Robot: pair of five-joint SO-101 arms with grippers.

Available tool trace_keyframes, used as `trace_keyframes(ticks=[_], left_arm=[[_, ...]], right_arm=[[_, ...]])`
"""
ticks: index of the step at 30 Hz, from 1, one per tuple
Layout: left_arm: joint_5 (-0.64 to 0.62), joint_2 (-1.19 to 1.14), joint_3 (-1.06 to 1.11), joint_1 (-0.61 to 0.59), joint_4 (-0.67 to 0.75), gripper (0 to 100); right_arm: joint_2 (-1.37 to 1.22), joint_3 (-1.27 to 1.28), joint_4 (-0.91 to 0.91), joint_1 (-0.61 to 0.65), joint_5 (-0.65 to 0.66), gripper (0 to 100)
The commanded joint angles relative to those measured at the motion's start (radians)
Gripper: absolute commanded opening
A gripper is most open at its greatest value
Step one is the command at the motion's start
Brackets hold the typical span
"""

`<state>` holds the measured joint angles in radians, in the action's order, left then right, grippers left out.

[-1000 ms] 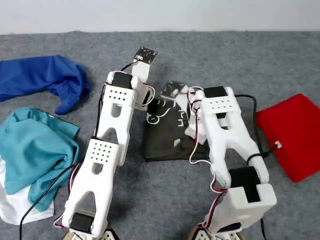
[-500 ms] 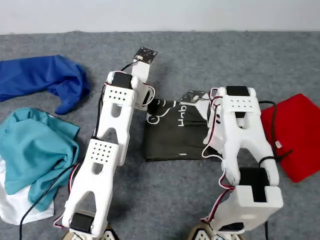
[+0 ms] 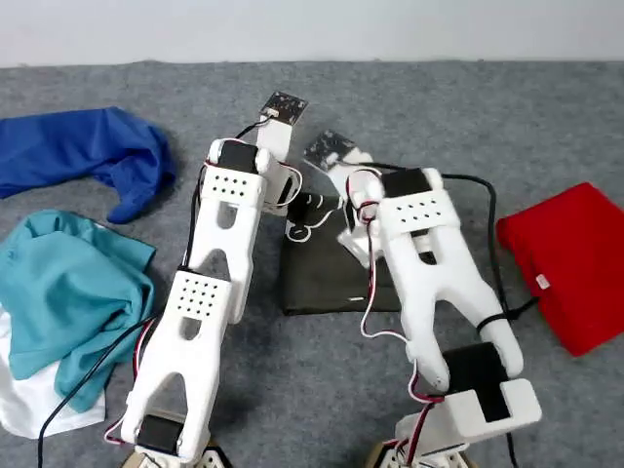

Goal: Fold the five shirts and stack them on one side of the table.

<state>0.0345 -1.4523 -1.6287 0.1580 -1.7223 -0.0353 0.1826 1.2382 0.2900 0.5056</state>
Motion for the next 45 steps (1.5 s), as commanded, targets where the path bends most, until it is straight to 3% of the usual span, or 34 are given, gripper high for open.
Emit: trace_keyframes(ticks=[1,8,15,27,36,41,45], left_arm=[[0.000,-0.005,-0.048,-0.034,0.005,21],[-0.002,-0.005,-0.048,-0.034,0.005,21],[-0.002,-0.005,-0.048,-0.034,0.005,21],[-0.002,-0.005,-0.048,-0.034,0.005,21],[-0.002,-0.005,-0.048,-0.034,0.005,21],[-0.002,-0.005,-0.048,-0.034,0.005,21],[-0.002,-0.003,-0.048,-0.034,0.005,21]], right_arm=[[0.027,-0.008,-0.139,0.012,-0.126,23.4],[-0.166,0.025,-0.337,0.021,-0.235,23.4],[-0.315,-0.021,-0.401,0.048,-0.238,23.4],[-0.427,-0.232,-0.318,-0.199,-0.235,23.4],[-0.435,-0.344,-0.205,-0.309,-0.055,23.4],[-0.427,-0.345,-0.249,-0.364,-0.041,23.4],[-0.372,-0.345,-0.163,-0.366,-0.041,23.4]])
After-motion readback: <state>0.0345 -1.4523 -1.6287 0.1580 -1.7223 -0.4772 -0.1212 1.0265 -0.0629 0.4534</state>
